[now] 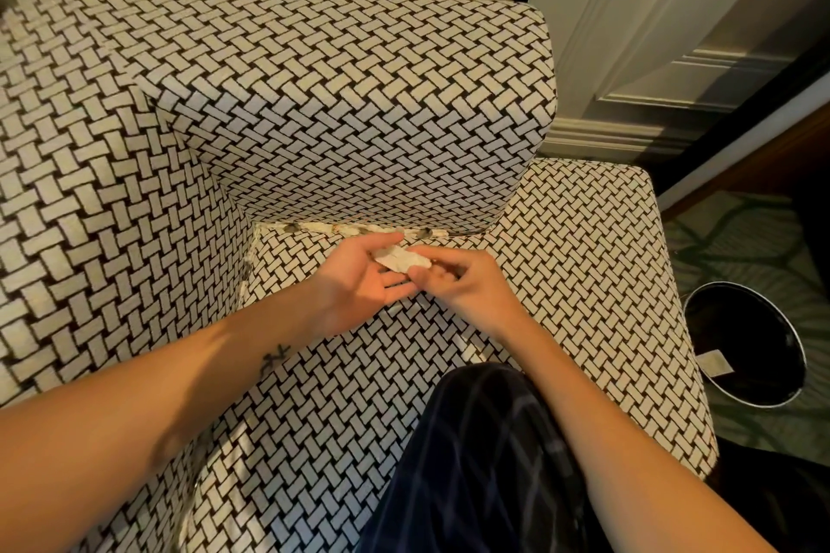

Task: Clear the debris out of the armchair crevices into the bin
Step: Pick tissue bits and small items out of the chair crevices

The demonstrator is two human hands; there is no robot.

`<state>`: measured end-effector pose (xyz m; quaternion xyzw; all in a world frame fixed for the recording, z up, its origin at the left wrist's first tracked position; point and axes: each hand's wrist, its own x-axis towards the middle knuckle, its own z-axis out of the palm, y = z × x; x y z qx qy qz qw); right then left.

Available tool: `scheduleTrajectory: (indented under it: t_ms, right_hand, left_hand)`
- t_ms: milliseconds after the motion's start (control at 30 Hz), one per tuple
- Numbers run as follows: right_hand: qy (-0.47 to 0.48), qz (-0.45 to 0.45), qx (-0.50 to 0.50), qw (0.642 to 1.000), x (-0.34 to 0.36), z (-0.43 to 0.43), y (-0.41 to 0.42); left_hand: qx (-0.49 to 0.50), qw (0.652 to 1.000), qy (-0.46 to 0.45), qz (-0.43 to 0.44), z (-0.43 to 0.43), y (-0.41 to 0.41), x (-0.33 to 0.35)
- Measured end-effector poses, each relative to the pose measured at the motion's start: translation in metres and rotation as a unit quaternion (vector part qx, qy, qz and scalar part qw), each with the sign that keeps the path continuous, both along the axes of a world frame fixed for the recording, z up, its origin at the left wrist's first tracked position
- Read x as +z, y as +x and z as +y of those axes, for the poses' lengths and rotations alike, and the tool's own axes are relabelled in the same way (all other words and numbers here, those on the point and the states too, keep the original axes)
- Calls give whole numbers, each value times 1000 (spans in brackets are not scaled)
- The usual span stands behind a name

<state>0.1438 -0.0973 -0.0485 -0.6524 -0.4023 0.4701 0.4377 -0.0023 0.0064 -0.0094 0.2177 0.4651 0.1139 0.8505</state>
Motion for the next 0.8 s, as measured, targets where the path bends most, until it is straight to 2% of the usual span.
scheduleTrajectory:
  t_ms: [167,367,567,800]
  right_hand:
    - [-25,5,0,1000,0,2,5]
    - [-62,-65,-98,991,-9,13,15]
    - [-170,-114,-78,976,-8,36,19]
    - [-254,-47,-40,965,1,48,14]
  left_hand:
    - [14,998,24,56,0,1,-4]
    - [16,991,75,108,4,0,-7]
    - [20,995,55,85,5,-1,-6]
    - [40,998,24,48,3,-1,-5]
